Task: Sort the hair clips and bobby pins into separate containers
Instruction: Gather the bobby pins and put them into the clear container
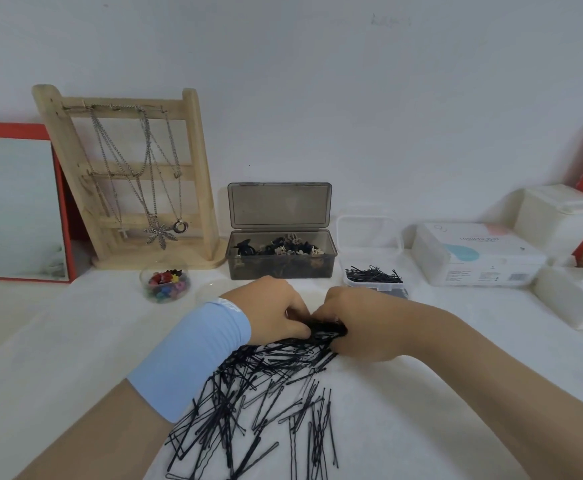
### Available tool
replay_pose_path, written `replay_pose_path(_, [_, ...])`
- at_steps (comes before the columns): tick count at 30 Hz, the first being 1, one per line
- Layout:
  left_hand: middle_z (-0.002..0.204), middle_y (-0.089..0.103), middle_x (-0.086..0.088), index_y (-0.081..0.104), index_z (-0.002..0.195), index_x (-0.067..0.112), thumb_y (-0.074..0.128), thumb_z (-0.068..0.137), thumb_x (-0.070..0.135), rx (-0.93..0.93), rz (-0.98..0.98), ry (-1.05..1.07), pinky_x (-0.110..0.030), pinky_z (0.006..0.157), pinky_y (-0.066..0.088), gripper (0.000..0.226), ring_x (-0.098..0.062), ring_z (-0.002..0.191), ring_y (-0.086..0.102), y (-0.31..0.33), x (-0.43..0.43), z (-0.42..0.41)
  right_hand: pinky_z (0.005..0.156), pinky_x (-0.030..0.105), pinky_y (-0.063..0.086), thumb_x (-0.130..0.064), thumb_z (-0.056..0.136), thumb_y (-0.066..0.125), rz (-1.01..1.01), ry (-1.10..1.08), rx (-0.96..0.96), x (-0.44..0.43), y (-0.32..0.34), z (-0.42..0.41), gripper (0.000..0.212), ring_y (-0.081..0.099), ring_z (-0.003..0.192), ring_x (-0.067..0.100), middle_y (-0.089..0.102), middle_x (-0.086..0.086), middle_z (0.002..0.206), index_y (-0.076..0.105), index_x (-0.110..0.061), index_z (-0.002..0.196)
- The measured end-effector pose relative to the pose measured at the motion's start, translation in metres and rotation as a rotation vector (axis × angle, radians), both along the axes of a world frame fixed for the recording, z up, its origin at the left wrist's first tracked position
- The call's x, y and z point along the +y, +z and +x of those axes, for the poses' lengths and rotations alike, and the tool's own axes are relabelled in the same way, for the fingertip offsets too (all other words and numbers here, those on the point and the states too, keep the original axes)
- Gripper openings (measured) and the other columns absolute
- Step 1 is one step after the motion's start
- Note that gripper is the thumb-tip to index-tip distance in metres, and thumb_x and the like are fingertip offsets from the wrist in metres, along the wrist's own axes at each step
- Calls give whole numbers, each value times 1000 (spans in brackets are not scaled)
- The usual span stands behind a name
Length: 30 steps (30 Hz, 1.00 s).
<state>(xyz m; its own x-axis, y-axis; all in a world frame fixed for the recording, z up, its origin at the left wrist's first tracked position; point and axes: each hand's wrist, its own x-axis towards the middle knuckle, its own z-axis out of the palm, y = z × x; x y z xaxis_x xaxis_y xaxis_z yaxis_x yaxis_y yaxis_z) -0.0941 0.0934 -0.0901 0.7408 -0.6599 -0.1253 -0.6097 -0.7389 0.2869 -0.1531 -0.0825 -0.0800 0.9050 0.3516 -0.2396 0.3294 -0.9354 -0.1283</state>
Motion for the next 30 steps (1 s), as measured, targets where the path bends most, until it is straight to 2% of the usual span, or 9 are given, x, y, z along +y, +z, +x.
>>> replay_pose_path(4, [96, 60, 17, 68, 113, 33, 67, 65, 76, 17, 94, 13, -29, 81, 52, 64, -7, 91, 59, 2, -4, -8, 82, 43, 55, -16, 84, 53, -6, 28, 66, -6, 8, -1, 35, 60, 95, 22, 58, 0, 102, 67, -30, 113])
replay_pose_path(6, [98, 60, 14, 66, 114, 30, 71, 61, 75, -46, 135, 12, -29, 81, 53, 70, -9, 91, 59, 0, -9, -12, 82, 40, 55, -18, 84, 59, -5, 34, 82, -4, 8, -3, 34, 59, 96, 21, 54, 0, 105, 65, -27, 116])
replay_pose_path(9, [103, 62, 14, 66, 115, 30, 75, 68, 63, -44, 105, 19, -24, 77, 49, 58, -8, 92, 58, 0, -10, -10, 82, 41, 53, -21, 86, 64, 7, 29, -9, 0, 2, 2, 29, 60, 94, 23, 62, 2, 104, 70, -24, 115])
replay_pose_path(12, [97, 63, 20, 68, 119, 34, 76, 77, 49, 32, 108, -2, -18, 77, 46, 45, -3, 90, 59, 6, 0, -5, 81, 32, 50, -16, 89, 61, 5, -7, -59, -7, 1, 7, 28, 59, 97, 21, 69, 1, 101, 74, -24, 112])
replay_pose_path(16, [109, 69, 19, 70, 119, 36, 67, 82, 53, 48, 156, 41, -32, 93, 53, 40, -6, 99, 63, 9, 10, 1, 64, 27, 46, -14, 86, 59, -28, -34, -81, -16, 4, 7, 20, 61, 87, 21, 70, 3, 88, 75, -17, 98])
replay_pose_path(20, [93, 65, 5, 70, 94, 24, 62, 74, 68, -26, 140, 42, -37, 81, 55, 49, -18, 88, 62, 1, -2, -4, 46, 21, 31, -26, 84, 66, -19, -33, -78, -9, 4, 5, 12, 54, 76, 15, 64, -3, 79, 73, -24, 92])
replay_pose_path(23, [92, 61, 8, 74, 104, 28, 69, 78, 57, -63, 98, 1, -29, 76, 51, 39, -17, 89, 60, -6, -14, -9, 39, 11, 25, -27, 87, 68, -57, -58, -84, -5, 3, 8, 20, 55, 83, 14, 71, -2, 94, 75, -27, 105])
replay_pose_path(27, [76, 55, 19, 76, 105, 29, 69, 85, 39, -53, 55, 2, -20, 66, 40, 23, -11, 82, 56, -5, -16, -6, 57, 23, 43, -25, 86, 70, -22, -74, -103, -11, 2, 9, 22, 63, 93, 18, 72, 2, 100, 76, -21, 107])
replay_pose_path(30, [94, 64, 14, 72, 114, 29, 68, 85, 40, -65, 100, -6, -22, 72, 48, 32, -11, 87, 58, -1, -16, -7, 63, 24, 46, -28, 82, 74, -17, -70, -86, -14, 5, 6, 28, 61, 89, 18, 72, 0, 96, 76, -22, 108])
